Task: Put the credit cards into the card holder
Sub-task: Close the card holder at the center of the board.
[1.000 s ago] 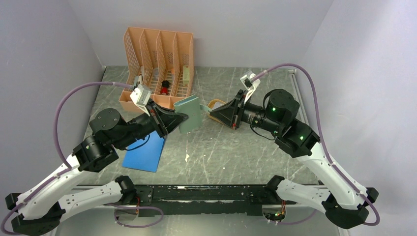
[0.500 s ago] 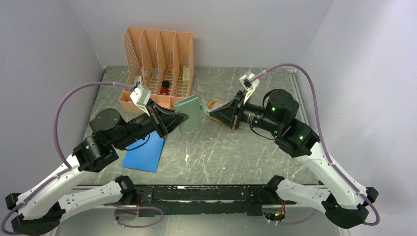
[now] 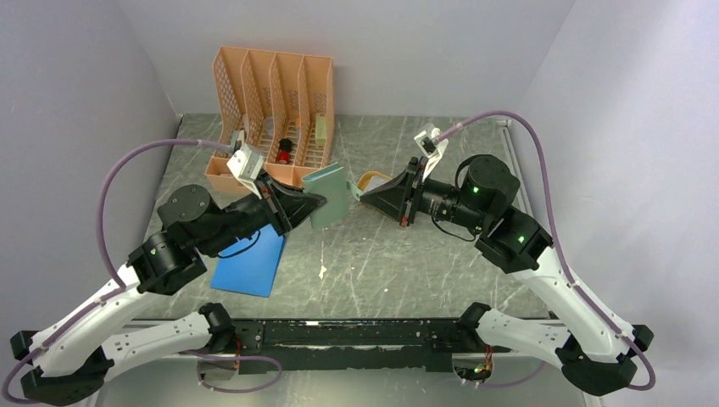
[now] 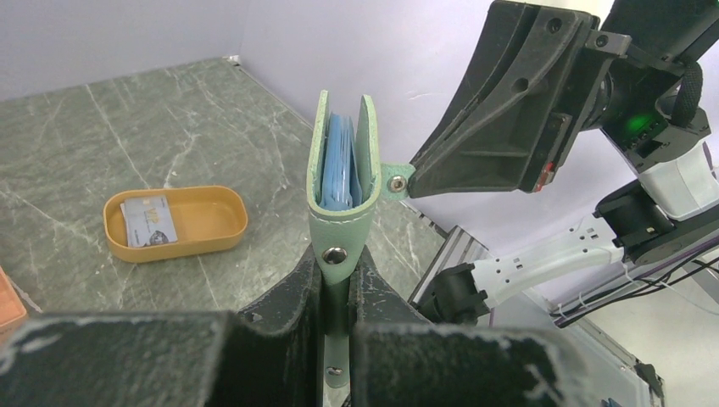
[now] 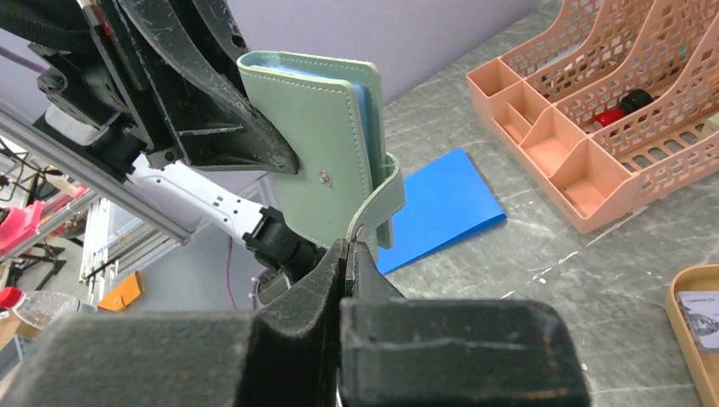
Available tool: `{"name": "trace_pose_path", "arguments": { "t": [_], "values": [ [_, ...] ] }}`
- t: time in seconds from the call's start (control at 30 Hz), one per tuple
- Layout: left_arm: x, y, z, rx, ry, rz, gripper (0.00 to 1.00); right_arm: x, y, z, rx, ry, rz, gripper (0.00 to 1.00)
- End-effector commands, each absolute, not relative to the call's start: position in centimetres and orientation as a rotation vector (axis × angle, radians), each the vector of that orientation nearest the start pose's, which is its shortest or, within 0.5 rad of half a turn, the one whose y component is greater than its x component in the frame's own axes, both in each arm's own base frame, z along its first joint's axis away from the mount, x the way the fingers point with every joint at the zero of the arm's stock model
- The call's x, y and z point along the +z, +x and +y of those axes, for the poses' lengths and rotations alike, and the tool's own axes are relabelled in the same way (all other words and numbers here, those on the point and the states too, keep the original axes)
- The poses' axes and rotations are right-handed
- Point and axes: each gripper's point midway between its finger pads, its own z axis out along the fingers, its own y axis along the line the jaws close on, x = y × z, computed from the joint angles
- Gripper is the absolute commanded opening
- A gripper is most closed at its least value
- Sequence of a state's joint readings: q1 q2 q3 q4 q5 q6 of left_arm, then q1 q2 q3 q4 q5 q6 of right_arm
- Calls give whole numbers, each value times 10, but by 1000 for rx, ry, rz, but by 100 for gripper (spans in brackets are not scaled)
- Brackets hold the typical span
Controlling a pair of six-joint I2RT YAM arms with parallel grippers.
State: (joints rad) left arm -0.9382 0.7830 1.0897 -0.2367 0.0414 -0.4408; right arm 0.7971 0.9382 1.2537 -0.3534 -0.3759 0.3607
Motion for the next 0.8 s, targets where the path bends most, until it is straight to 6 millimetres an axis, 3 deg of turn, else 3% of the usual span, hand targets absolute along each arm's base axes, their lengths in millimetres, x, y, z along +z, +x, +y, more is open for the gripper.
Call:
{"name": "trace_pose_path", "arguments": {
  "t": [0.0,0.77],
  "values": [
    [436,158,-261,-1137,450,1482,5,418,154,275,1186,-710,1576,0],
    [439,161,-281,-1173,491,1480,5,407,156,287,1199,-775,1624,0]
  ]
}}
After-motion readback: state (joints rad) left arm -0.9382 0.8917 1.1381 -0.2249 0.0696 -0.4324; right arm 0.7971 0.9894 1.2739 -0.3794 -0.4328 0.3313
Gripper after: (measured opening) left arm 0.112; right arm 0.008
